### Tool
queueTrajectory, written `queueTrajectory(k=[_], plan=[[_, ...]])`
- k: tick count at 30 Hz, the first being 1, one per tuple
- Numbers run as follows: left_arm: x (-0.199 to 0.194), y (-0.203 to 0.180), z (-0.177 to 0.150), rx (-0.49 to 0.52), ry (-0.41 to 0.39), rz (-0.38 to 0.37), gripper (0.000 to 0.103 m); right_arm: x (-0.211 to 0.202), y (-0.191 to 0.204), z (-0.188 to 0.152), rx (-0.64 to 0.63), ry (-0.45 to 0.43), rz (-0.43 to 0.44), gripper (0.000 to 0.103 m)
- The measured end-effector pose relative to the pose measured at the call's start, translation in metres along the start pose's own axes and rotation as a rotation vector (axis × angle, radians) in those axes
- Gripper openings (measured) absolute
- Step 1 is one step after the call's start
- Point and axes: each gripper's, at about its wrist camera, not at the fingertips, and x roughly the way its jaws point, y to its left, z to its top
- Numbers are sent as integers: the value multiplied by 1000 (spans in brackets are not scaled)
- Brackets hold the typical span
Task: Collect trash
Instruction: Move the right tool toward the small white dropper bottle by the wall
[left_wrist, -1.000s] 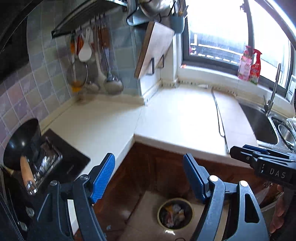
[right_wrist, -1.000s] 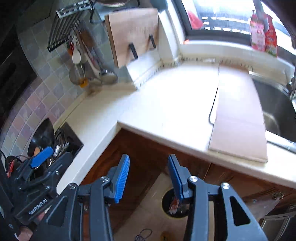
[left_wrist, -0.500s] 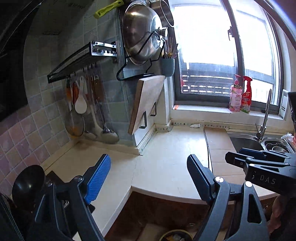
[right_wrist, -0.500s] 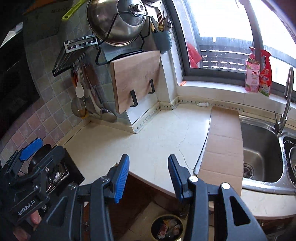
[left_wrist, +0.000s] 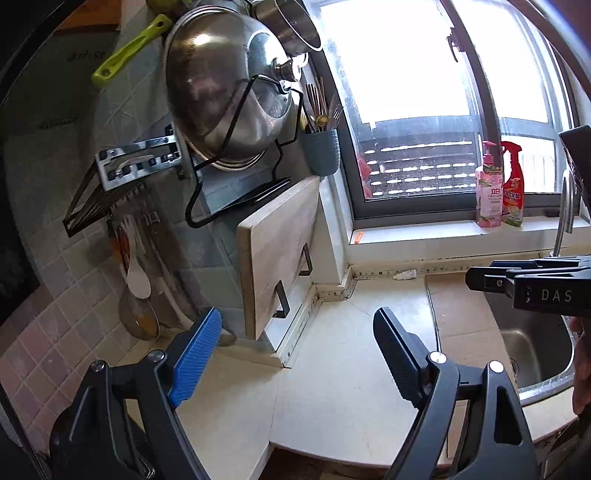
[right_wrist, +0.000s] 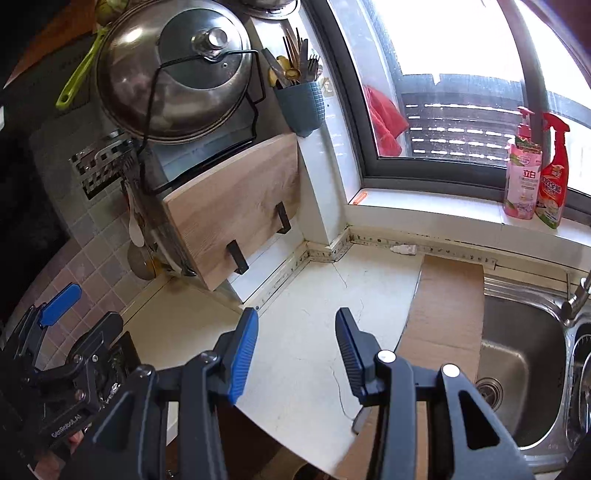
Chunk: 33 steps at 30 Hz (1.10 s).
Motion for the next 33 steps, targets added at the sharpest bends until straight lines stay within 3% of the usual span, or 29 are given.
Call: queueTrajectory(k=[7, 14, 22, 33], plan=[[115, -42, 52, 35, 101, 36, 83, 76, -69, 70, -65, 48, 47, 44], [244, -90, 62, 50, 233, 31, 83, 187, -149, 111, -77, 161, 31, 44], [361, -124, 27, 10, 347, 4, 83, 307, -214, 95, -135, 248, -62, 44], [422, -131, -5, -69, 440, -16, 83, 383, -229, 79, -253, 267, -131, 44]])
